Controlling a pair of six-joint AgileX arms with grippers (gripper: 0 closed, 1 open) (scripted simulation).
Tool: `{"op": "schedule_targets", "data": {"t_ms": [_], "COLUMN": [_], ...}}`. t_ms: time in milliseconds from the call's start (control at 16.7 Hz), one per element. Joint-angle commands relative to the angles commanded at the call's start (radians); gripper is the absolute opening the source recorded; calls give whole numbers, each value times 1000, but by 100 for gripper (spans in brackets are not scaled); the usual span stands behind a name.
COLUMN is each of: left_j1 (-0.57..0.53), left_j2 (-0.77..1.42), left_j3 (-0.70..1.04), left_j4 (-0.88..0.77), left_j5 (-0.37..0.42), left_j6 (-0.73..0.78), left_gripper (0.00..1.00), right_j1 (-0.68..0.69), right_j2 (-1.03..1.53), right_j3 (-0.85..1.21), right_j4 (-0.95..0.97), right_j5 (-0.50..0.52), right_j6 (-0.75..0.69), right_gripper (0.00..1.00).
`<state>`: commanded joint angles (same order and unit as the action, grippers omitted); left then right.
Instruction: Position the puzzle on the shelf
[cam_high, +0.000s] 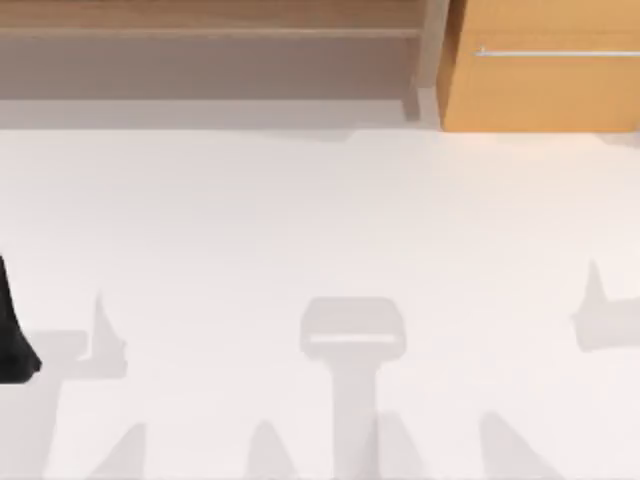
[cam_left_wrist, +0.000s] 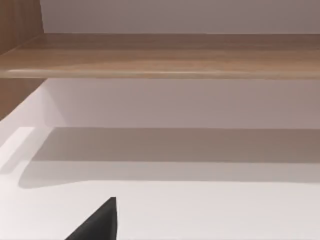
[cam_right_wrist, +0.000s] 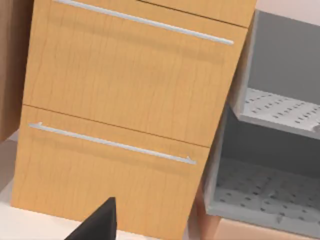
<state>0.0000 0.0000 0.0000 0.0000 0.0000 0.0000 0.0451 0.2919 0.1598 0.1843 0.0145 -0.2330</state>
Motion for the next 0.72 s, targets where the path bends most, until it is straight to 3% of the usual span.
{"op": "schedule_targets", "data": {"t_ms": [720], "left_j1": [0], "left_j2": [0], "left_j3": [0], "left_j4": [0], "left_j5": [0], "left_j6": [0], "left_gripper": [100], "right_j1": [104], "right_j2": [1086], "right_j3": [452], "right_j4": [599], "right_j5": [92], "right_j6": [-777], "right_gripper": [100]}}
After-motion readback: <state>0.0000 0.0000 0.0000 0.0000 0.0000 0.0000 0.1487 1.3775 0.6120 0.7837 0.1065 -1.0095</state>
